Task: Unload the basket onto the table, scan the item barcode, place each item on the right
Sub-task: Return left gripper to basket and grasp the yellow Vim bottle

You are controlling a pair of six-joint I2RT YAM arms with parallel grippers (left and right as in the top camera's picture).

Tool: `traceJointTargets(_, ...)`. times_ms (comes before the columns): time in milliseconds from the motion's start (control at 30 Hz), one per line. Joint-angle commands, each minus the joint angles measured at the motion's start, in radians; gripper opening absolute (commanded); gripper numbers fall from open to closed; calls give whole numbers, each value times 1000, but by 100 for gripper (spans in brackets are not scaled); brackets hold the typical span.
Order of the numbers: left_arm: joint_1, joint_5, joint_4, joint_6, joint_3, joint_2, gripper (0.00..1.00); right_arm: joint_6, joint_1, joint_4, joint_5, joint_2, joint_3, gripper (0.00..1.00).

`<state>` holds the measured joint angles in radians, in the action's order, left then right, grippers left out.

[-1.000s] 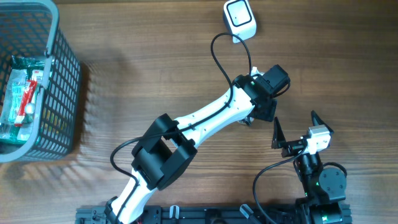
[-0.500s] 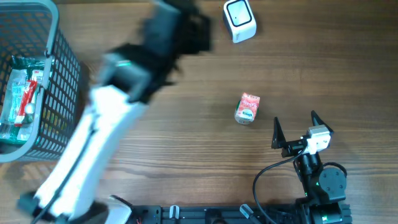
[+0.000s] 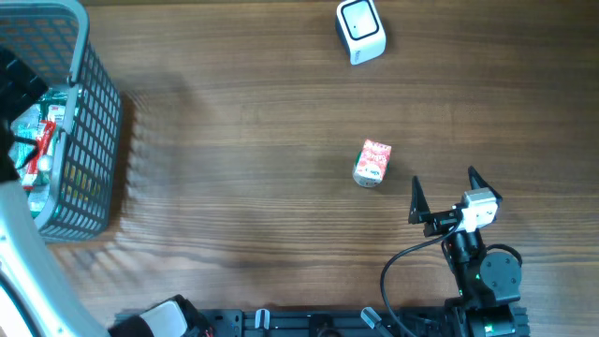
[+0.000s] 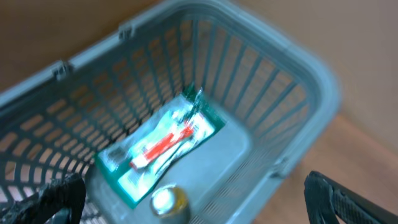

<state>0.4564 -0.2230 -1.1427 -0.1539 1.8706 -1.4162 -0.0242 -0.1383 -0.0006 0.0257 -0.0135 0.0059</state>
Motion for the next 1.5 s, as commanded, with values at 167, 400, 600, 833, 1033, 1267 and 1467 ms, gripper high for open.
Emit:
traceJointTargets(167,58,62,-179,247,7,-270,100,-2,6,3,10,6,-1,99)
traceJointTargets(400,157,89,-205,371,7,-348,100,-1,6,3,10,6,-1,100)
traceJointTargets(600,289,305,-198,499,-54,-401,100,-2,6,3,10,6,-1,100)
traceJointTargets(833,365,555,-72,568,-121,-406,100,-2,6,3,10,6,-1,100)
traceJointTargets(1033,365,556,-68,737,-137,-413,99,-2,6,3,10,6,-1,100)
traceJointTargets(1267,365,556,-48,854,-291,-413,90,-2,6,3,10,6,-1,100)
traceJointTargets(1467,364,558,7,853,-316,-413,63,-1,6,3,10,6,-1,100)
